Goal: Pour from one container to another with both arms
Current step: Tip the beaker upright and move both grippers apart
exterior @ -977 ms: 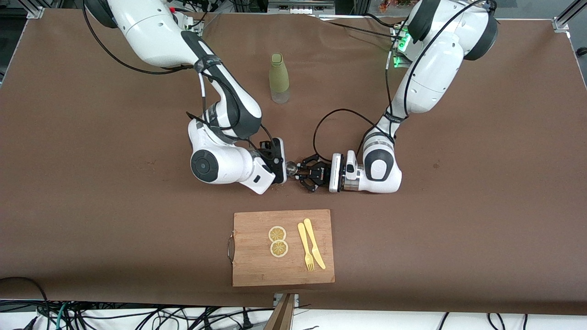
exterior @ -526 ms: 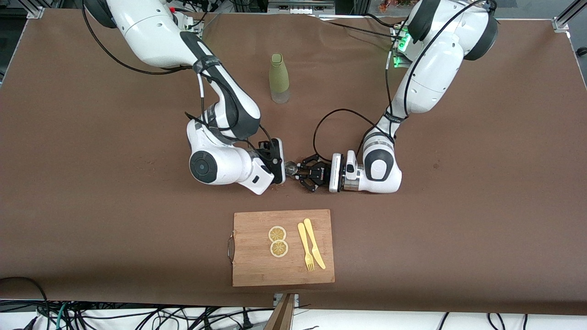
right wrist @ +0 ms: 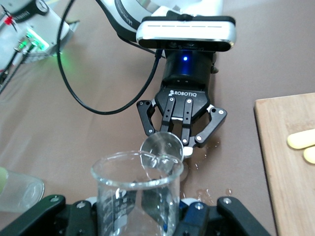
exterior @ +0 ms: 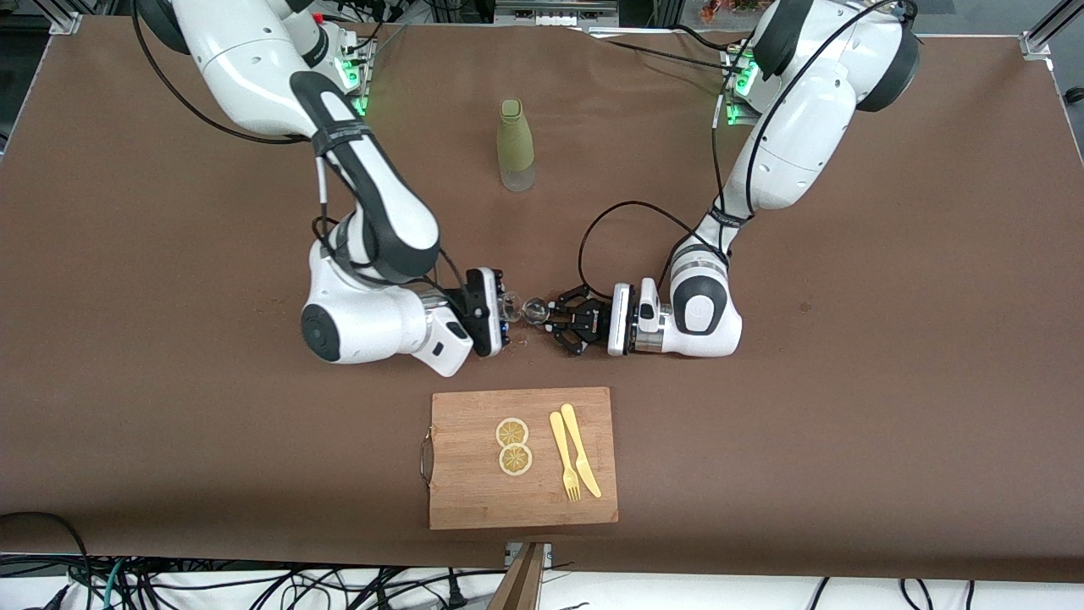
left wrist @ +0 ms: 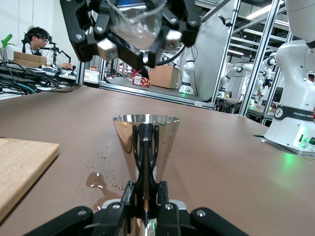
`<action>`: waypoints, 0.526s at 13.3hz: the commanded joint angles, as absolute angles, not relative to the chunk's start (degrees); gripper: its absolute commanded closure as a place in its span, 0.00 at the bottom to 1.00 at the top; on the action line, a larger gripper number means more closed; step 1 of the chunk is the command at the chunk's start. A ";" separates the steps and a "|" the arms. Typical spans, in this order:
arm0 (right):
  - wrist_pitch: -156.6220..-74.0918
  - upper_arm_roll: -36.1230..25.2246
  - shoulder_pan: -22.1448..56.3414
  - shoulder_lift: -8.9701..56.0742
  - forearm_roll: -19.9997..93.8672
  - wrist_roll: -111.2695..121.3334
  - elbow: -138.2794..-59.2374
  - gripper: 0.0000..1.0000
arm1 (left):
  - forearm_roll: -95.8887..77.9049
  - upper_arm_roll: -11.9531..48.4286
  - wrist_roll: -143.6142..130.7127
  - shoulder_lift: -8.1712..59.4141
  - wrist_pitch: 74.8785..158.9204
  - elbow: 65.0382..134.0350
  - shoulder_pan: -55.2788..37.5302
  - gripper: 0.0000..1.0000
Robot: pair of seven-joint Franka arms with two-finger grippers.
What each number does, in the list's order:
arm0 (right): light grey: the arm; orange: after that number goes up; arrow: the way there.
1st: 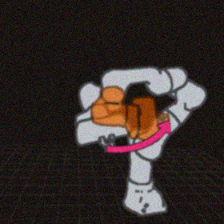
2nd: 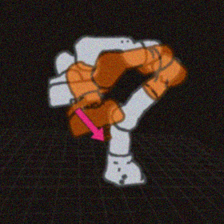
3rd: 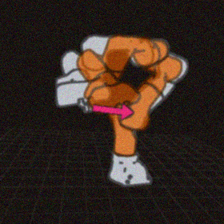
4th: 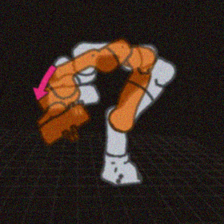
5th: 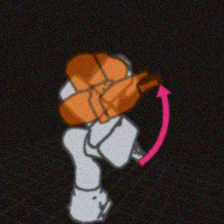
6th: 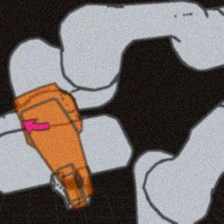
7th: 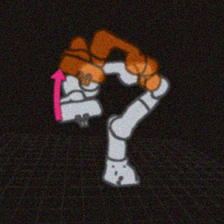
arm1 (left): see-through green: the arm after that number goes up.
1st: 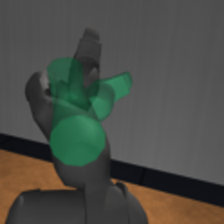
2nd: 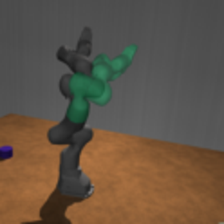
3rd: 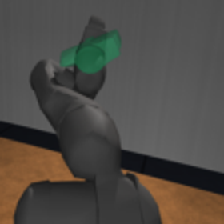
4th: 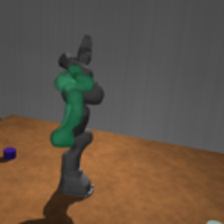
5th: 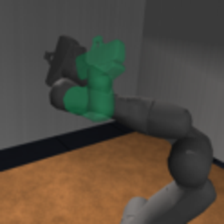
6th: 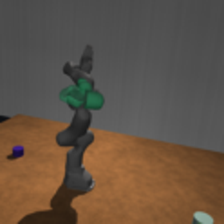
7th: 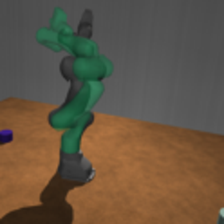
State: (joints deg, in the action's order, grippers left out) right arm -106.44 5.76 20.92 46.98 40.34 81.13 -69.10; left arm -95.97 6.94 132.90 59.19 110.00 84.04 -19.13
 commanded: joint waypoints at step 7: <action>-92.29 6.15 3.71 46.49 49.04 107.02 -71.89 1.00 | -96.60 5.98 139.30 58.62 103.91 85.08 -13.81 1.00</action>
State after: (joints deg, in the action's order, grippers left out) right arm -94.35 5.35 7.36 47.00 47.42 101.94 -70.31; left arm -95.97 5.80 135.68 59.19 106.95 84.05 -16.12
